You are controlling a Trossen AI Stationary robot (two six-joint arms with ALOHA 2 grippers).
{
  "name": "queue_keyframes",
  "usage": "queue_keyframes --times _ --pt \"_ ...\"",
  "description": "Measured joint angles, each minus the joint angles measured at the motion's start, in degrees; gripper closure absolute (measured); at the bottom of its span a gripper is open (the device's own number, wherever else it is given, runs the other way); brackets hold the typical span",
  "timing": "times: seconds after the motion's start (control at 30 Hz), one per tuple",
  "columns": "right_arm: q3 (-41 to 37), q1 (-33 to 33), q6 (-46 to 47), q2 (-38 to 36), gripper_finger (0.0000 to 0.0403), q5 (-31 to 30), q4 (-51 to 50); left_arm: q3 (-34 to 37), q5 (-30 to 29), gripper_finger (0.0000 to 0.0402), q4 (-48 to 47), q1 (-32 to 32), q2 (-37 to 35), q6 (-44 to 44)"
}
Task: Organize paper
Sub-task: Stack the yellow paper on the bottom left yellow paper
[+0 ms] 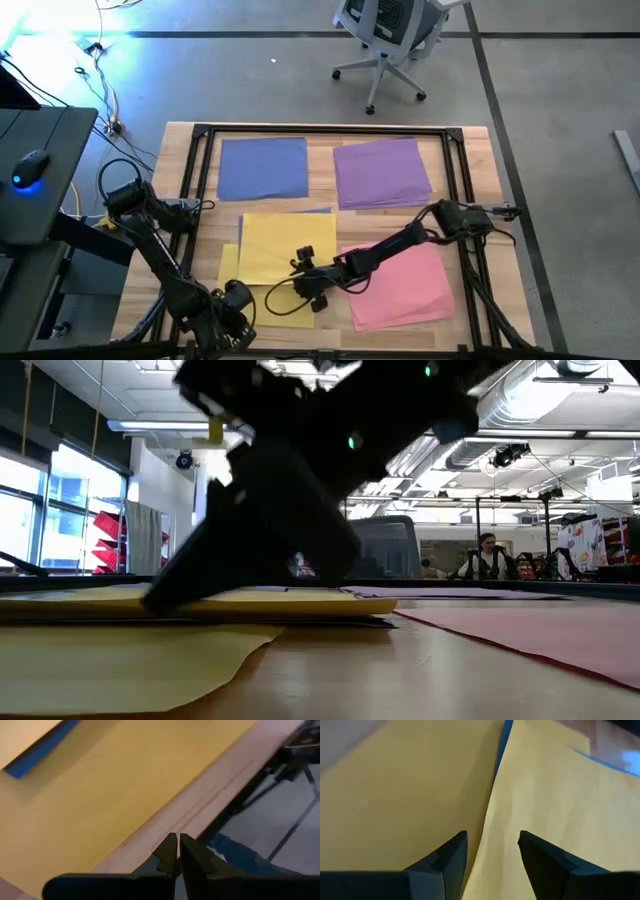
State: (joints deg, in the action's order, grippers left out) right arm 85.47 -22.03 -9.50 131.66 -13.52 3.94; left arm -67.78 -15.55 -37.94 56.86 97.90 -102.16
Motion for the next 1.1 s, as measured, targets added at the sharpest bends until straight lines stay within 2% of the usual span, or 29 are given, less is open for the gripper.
queue_keyframes --times 0.13,0.23,0.33,0.47,0.57,0.7,0.87,1.0,1.1 --pt "0.1 0.3 0.2 1.0 0.0236 -2.0 0.5 -0.6 0.1 0.0401 0.0 0.0 0.0 2.7" --pt "0.1 0.2 0.2 1.0 0.0252 -4.0 0.2 -1.3 0.3 0.0401 0.2 0.0 0.0 4.9" --pt "0.1 0.3 1.2 1.1 0.0295 -4.7 -0.1 -1.9 0.3 0.0401 0.1 0.0 0.0 6.8" --pt "0.1 0.4 5.1 1.2 0.0378 -4.9 -0.5 -2.4 0.3 0.0401 0.1 0.0 -0.1 7.9" --pt "2.2 0.4 8.3 1.2 0.0395 -6.6 -4.2 -2.5 0.4 0.0401 -0.2 0.0 -0.4 7.8" --pt "9.9 0.1 10.8 1.1 0.0402 -8.3 -13.1 -2.7 0.0 0.0401 -3.4 0.2 -3.3 6.1" --pt "23.5 -0.3 13.6 1.0 0.0403 -8.2 -27.1 -6.8 -3.1 0.0401 -15.3 1.9 -7.9 3.0" --pt "32.7 -0.7 14.2 0.7 0.0403 -3.7 -32.4 -11.2 -7.8 0.0401 -24.6 3.9 -11.5 2.3" --pt "35.4 -1.3 14.8 0.7 0.0403 2.0 -32.6 -13.8 -13.5 0.0401 -29.5 5.6 -14.2 2.3"
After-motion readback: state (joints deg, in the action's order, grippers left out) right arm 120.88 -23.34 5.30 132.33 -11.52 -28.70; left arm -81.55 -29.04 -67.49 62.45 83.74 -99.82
